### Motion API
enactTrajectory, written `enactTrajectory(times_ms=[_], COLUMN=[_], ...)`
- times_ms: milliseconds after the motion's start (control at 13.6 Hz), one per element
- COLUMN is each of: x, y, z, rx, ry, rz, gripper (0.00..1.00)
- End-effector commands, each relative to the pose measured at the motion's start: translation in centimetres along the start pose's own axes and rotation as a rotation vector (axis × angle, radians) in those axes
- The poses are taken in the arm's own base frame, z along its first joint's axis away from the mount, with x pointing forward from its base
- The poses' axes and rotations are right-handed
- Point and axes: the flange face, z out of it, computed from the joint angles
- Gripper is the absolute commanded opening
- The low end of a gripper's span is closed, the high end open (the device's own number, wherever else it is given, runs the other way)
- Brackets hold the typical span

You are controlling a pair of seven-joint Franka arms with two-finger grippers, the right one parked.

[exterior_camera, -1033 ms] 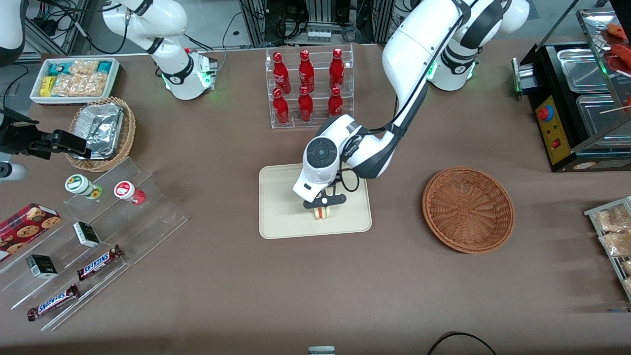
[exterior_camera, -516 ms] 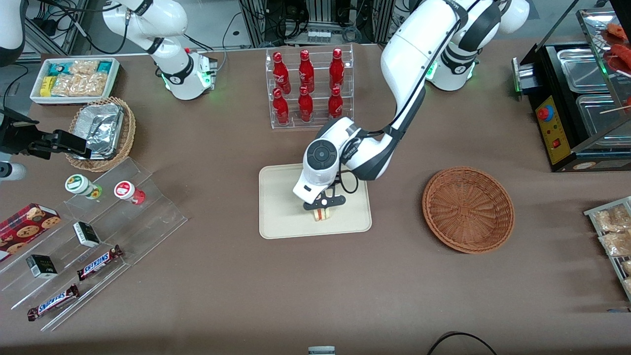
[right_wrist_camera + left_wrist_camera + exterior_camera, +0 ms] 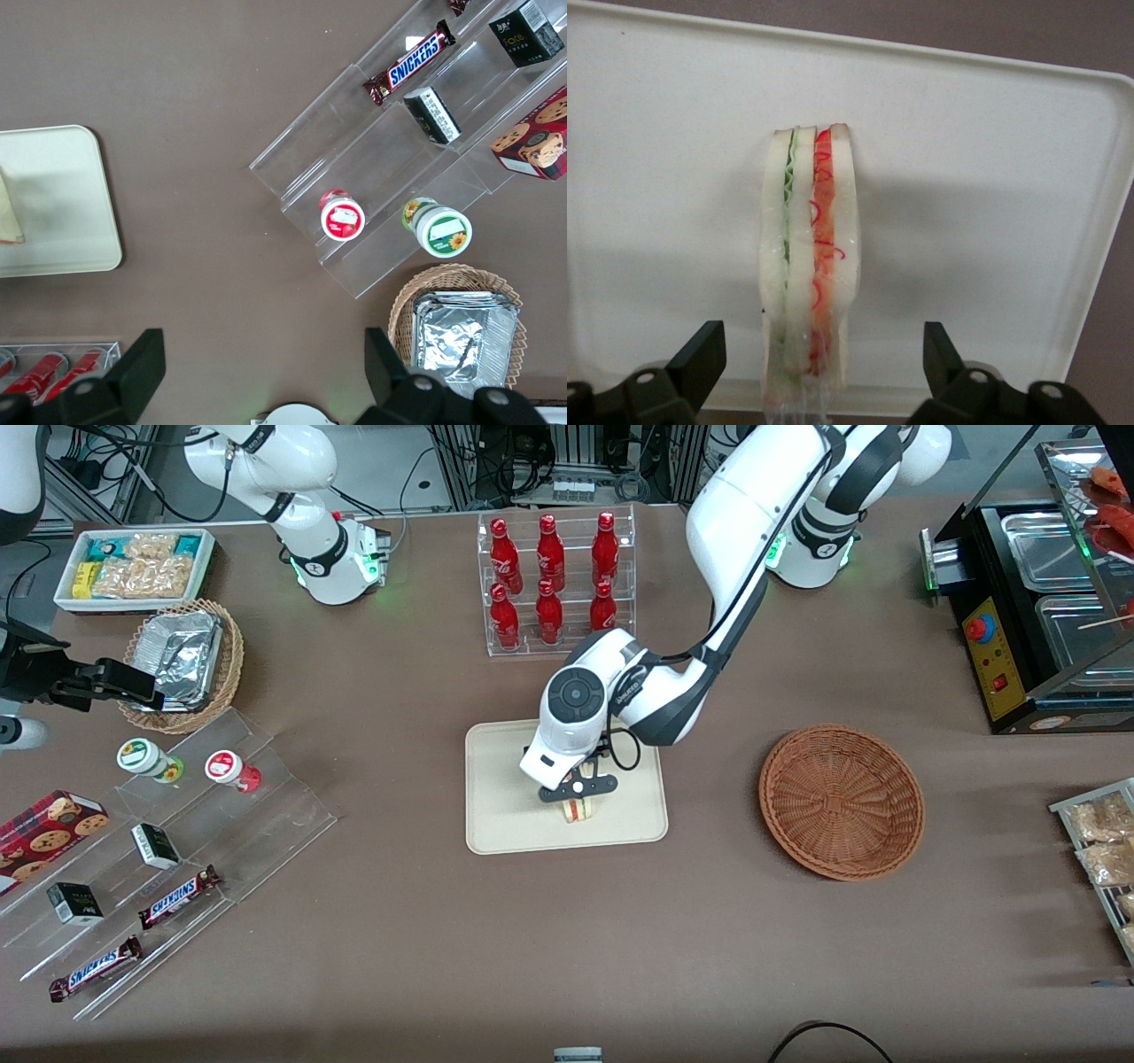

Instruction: Place sandwich from basket to tray

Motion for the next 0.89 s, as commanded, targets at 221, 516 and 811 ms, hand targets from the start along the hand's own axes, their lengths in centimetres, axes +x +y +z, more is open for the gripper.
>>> enactTrajectory(times_ms=[221,516,811], x=[0.4,4.4,7.0], y=[-4.0,-10.7,-18.8], z=[-10.8,-15.6,-18.5], rx=[0.048,0.091,0.089], ry=[-0.019,-0.069,-0.084], rz=[0.117,0.177,0.238], gripper=[1.00,1.00,1.00])
